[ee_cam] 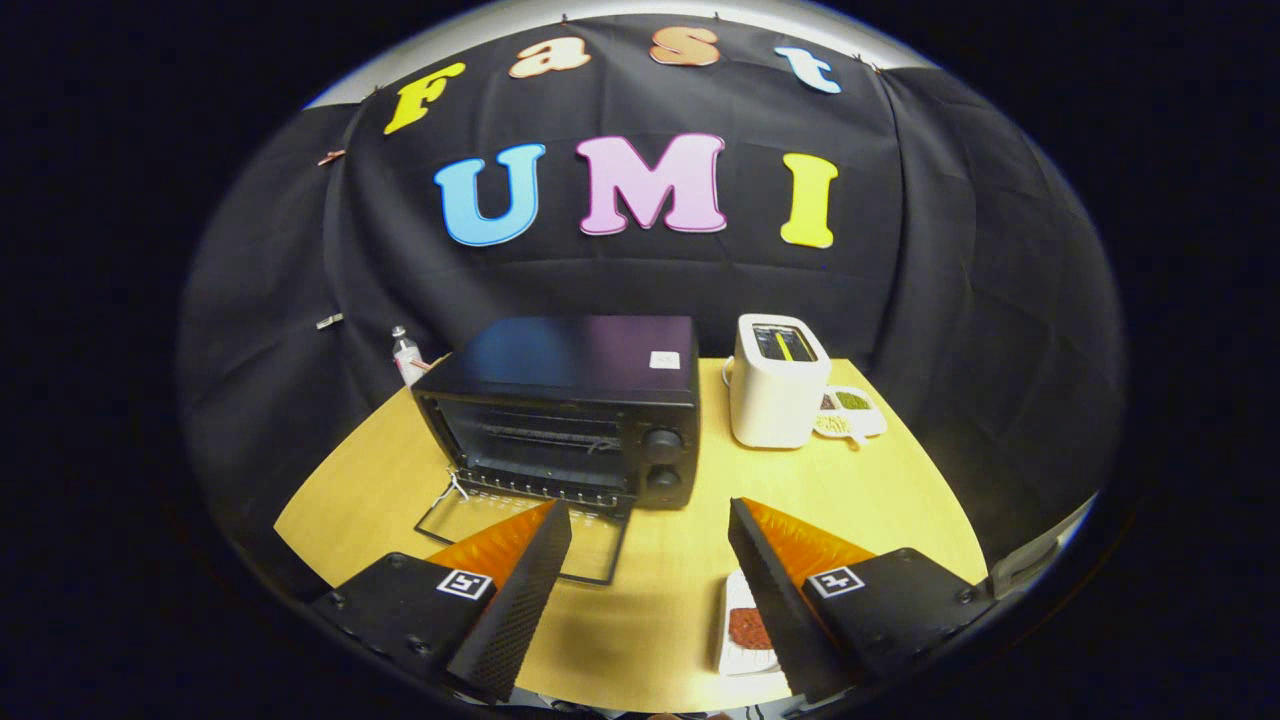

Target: Open the toaster oven, put the food inside, and close the toaster oven door.

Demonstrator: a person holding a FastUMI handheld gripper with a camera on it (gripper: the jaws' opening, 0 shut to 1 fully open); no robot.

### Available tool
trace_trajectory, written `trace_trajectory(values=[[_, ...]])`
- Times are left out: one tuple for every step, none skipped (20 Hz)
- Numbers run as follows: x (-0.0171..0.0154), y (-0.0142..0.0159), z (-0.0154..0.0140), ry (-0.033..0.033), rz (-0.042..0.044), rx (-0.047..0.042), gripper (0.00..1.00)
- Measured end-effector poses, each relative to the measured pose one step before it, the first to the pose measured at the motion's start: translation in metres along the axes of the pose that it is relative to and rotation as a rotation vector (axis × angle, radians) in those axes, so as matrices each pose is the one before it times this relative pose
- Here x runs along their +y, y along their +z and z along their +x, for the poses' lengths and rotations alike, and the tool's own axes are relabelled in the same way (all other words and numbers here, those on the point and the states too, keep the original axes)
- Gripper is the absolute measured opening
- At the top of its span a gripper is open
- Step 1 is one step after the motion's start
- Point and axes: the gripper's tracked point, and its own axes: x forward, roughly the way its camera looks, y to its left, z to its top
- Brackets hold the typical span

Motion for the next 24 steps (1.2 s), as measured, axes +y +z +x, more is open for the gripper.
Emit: trace_trajectory(values=[[-0.01601, -0.00428, 0.00309, -0.00640, 0.01092, 0.02664, 0.98], [-0.01485, -0.00416, 0.00347, 0.00138, 0.01010, 0.02013, 0.98], [-0.01381, -0.00290, 0.00204, -0.00215, 0.01376, 0.02054, 0.99], [-0.01149, -0.00525, 0.00334, 0.00654, 0.01965, 0.02338, 0.98], [-0.01077, -0.00874, -0.00121, 0.01103, 0.02311, 0.03278, 0.99], [-0.01019, -0.00896, 0.00266, 0.00931, 0.02074, 0.03945, 0.99], [-0.01089, -0.01047, 0.00365, 0.00941, 0.01310, 0.03475, 0.99], [-0.01081, -0.01292, 0.00070, 0.00582, 0.00210, 0.04407, 0.99], [-0.00964, -0.01275, 0.00579, 0.00693, -0.00332, 0.03594, 0.98], [-0.00855, -0.01223, 0.00210, 0.01078, 0.00150, 0.03769, 0.99], [-0.00775, -0.00790, 0.00146, 0.00789, 0.00556, 0.02921, 0.99], [-0.00709, -0.00932, 0.00256, 0.00882, 0.00915, 0.02764, 0.99], [-0.00778, -0.00605, 0.00289, 0.00403, 0.00862, 0.01841, 0.99], [-0.00645, -0.00603, 0.00316, 0.00859, 0.00946, 0.01468, 0.99], [-0.00389, -0.00430, 0.00306, 0.01404, 0.01089, 0.01257, 0.99], [-0.00343, -0.00517, 0.00406, 0.01625, 0.01631, 0.01452, 0.99], [-0.00188, -0.00252, 0.00362, 0.02320, 0.02785, 0.01502, 0.99], [0.00030, -0.00179, 0.00220, 0.02773, 0.03548, 0.01293, 0.98], [-0.00082, -0.00289, 0.00227, 0.02266, 0.03551, 0.02113, 0.97], [0.00025, -0.00329, 0.00430, 0.02207, 0.02778, 0.01103, 0.96], [-0.00151, -0.00060, 0.00217, 0.00366, 0.01210, 0.00253, 0.93], [0.00024, 0.00133, 0.00319, 0.00913, 0.00244, -0.00087, 0.81], [0.00207, -0.00267, 0.00075, 0.02480, 0.00643, 0.00916, 0.78], [0.00236, -0.00171, 0.00083, 0.01822, 0.01039, 0.00662, 0.70]])
